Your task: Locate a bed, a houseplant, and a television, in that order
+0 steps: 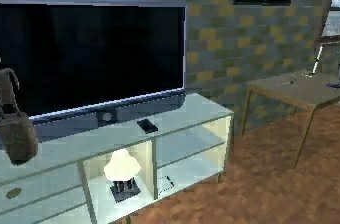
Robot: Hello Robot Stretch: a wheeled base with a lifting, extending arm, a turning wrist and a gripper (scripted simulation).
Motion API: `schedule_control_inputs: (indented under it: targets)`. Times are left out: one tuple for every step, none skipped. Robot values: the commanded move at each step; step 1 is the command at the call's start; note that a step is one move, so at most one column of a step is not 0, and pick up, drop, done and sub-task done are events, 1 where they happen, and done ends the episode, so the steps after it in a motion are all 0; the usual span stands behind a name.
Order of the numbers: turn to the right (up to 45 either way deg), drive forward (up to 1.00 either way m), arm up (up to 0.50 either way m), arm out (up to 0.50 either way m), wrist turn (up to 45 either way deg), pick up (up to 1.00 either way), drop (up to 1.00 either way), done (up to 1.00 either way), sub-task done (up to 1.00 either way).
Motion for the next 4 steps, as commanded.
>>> schedule_control_inputs:
  targets:
    - [-30.0, 0.0, 0.0, 0.0, 0.0, 0.0, 0.0, 0.0, 0.0]
    - [0.0, 0.05, 0.0, 0.0, 0.0, 0.0, 0.0, 0.0, 0.0]
    - [45.0, 0.0, 0.0, 0.0, 0.0, 0.0, 0.0, 0.0, 0.0]
    - [45.0, 0.0, 0.0, 0.0, 0.0, 0.0, 0.0, 0.0, 0.0]
